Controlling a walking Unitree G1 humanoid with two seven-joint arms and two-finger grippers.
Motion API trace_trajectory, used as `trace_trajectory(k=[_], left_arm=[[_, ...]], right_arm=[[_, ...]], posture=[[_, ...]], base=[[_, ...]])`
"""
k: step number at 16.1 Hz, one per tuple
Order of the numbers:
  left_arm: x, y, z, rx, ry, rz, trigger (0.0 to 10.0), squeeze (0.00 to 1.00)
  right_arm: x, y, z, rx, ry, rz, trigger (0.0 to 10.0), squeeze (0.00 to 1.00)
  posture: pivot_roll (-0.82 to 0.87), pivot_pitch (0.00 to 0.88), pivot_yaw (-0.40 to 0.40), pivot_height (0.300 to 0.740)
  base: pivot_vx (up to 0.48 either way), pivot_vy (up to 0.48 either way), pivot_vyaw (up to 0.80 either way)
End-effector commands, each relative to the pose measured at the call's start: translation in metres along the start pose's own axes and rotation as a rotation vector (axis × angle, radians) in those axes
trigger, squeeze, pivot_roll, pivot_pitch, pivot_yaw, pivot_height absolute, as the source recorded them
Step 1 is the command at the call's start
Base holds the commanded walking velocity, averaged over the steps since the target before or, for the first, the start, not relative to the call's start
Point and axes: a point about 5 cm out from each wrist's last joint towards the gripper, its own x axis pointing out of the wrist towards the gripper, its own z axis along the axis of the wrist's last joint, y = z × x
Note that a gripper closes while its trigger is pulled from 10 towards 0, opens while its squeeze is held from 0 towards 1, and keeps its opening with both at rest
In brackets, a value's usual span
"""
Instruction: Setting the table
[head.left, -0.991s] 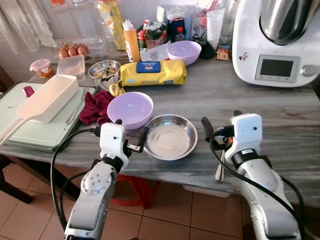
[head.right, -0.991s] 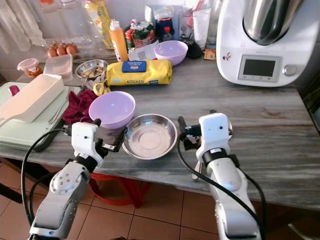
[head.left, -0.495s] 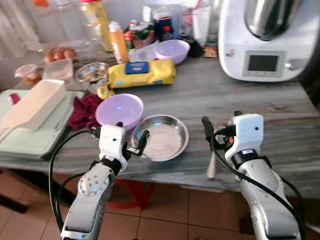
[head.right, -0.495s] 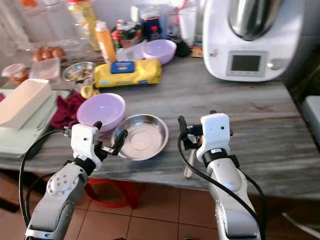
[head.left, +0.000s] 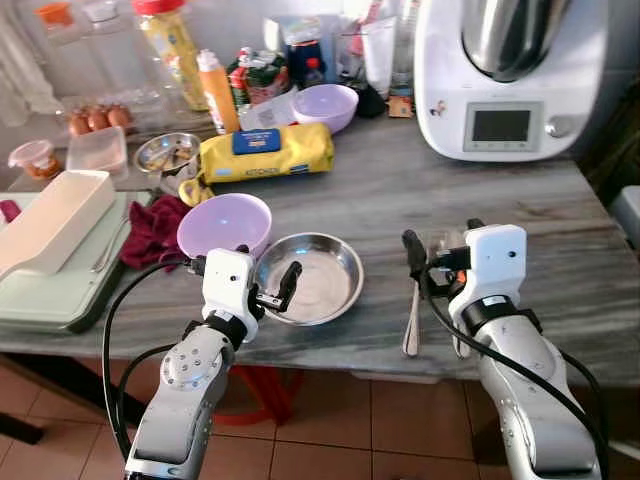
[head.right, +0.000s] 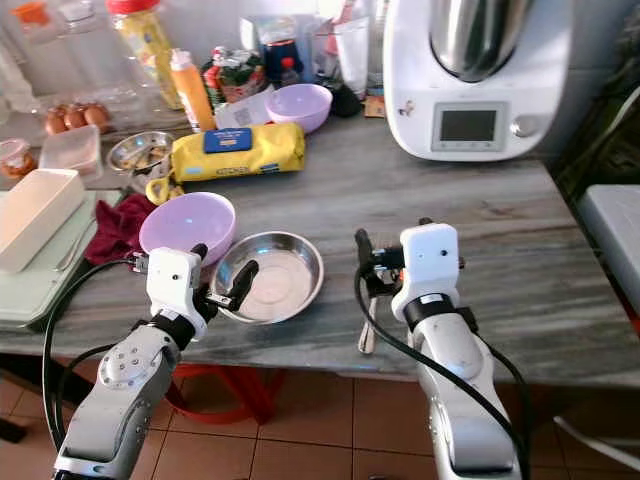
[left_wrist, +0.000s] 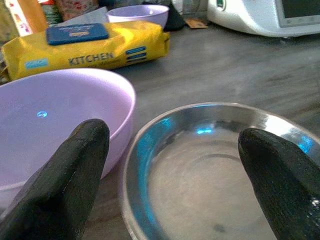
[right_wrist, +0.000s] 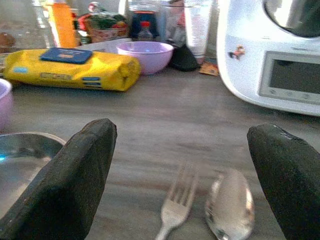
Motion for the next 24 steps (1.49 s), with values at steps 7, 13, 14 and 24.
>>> trace_trajectory(k=[7, 13, 14, 24], left_arm=[[-0.0013, 0.001, 0.0011, 0.015, 0.016, 0.006, 10.0, 0.0], [-0.0007, 0.0014, 0.001, 0.017, 0.022, 0.005, 10.0, 0.0], [-0.0009, 0.0011, 0.0005, 0.018, 0.024, 0.003, 10.0, 0.0], [-0.0002, 0.001, 0.0001, 0.03, 0.023, -0.005, 10.0, 0.0]], right_arm=[[-0.0006, 0.0008, -0.0006, 0.018, -0.001, 0.0, 10.0, 0.0], [0.0, 0.0006, -0.0022, 0.021, 0.005, -0.001, 10.0, 0.0], [0.0003, 0.0003, -0.0023, 0.021, 0.005, -0.002, 10.0, 0.0], [0.0034, -0.0019, -0.0044, 0.021, 0.011, -0.009, 10.0, 0.0]], posture=[[-0.12, 0.083, 0.123, 0.74], [-0.12, 0.082, 0.123, 0.74], [-0.12, 0.081, 0.12, 0.74], [-0.11, 0.077, 0.123, 0.74]], base=[[-0.237, 0.0, 0.0], [-0.367, 0.0, 0.0], [-0.371, 0.0, 0.0], [-0.359, 0.0, 0.0]])
